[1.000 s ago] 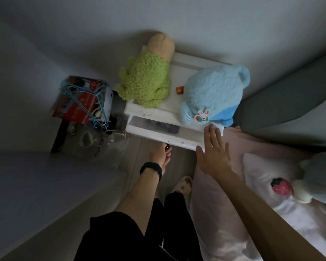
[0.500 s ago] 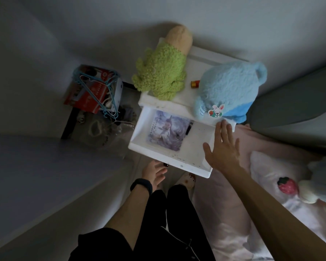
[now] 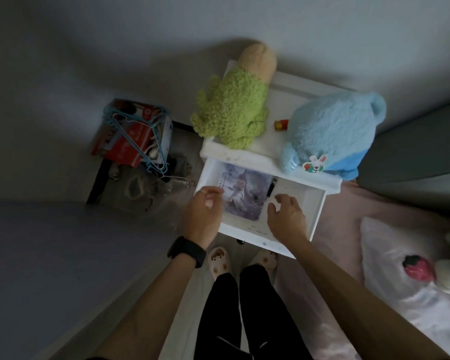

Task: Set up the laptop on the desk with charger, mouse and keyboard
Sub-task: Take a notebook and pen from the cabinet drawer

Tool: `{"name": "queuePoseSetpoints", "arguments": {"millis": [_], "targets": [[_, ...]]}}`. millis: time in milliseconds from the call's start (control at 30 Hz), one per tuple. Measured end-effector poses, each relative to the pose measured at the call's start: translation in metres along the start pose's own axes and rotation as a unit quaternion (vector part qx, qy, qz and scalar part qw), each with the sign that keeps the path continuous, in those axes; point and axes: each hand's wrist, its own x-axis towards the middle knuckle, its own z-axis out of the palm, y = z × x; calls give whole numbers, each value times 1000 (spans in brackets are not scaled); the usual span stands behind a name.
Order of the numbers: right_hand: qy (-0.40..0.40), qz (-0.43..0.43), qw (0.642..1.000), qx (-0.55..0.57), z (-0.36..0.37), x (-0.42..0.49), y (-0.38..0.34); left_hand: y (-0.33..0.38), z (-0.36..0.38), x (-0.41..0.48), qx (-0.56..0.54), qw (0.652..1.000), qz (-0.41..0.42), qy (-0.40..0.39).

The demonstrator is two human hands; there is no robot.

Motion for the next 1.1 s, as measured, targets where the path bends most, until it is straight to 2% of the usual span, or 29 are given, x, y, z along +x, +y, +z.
{"name": "queuePoseSetpoints", "arguments": {"millis": [67, 100, 200, 300, 467, 533, 633, 900, 1100], "targets": [[-4, 37, 999, 16, 2, 24, -6, 6, 13, 16, 49, 989, -49, -127], [-4, 58, 998, 24, 3, 36, -8, 7, 20, 26, 83, 982, -62, -158], [-4, 120, 993, 24, 8, 60, -5, 2, 37, 50, 120, 979, -88, -141], [-3, 144, 990, -1, 15, 67, 0, -11, 48, 67, 138, 968, -131, -161], [-13, 127, 991, -36, 20, 69, 2, -19, 53, 81, 196, 959, -159, -129], [-12, 121, 991, -48, 19, 66, 4, -18, 52, 83, 225, 949, -169, -145], [-18, 118, 991, -54, 13, 66, 6, -15, 50, 81, 257, 941, -137, -174], [10, 124, 992, 15, -1, 72, 13, 9, 26, 76, 252, 943, -140, -166], [-18, 114, 989, -94, 2, 76, -3, 21, 1, 71, 271, 934, -150, -176]]}}
